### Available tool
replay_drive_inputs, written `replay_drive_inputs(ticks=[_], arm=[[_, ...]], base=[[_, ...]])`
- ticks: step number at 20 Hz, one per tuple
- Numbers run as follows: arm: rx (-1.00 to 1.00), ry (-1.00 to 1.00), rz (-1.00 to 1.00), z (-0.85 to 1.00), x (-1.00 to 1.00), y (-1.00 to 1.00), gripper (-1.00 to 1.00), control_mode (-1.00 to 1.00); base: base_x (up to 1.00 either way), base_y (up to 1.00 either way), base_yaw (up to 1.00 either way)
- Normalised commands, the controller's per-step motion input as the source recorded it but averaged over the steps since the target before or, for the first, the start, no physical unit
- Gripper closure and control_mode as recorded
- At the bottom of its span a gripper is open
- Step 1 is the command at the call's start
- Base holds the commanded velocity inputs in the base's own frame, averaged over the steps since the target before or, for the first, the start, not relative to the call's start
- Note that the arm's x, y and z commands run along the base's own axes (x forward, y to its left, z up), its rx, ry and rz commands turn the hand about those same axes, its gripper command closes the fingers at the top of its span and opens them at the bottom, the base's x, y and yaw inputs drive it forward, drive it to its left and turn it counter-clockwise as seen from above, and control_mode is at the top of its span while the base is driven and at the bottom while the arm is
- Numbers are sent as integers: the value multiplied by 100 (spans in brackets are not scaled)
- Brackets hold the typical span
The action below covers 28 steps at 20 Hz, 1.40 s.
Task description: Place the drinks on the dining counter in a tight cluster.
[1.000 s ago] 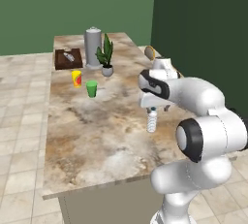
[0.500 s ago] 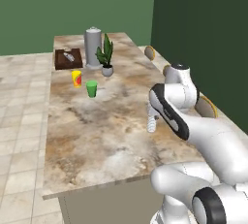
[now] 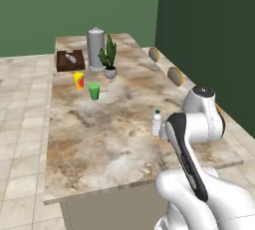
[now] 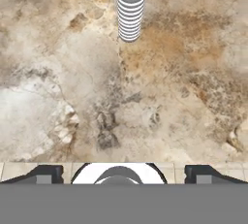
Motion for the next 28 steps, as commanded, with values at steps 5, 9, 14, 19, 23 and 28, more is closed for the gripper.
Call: replay_drive_inputs(ticks=[5, 9, 14, 19, 23, 28], arm=[[0, 4, 0, 76, -37, 0, -100, -100], [0, 16, 0, 77, -19, 0, -100, -100], [0, 15, 0, 28, -3, 0, -100, -100], [0, 1, 0, 0, 0, 0, -100, -100], [0, 0, 0, 0, 0, 0, -100, -100], [0, 0, 0, 0, 0, 0, -100, -100]], base=[[0, 0, 0], [0, 0, 0], [0, 0, 0], [0, 0, 0], [0, 0, 0], [0, 0, 0]])
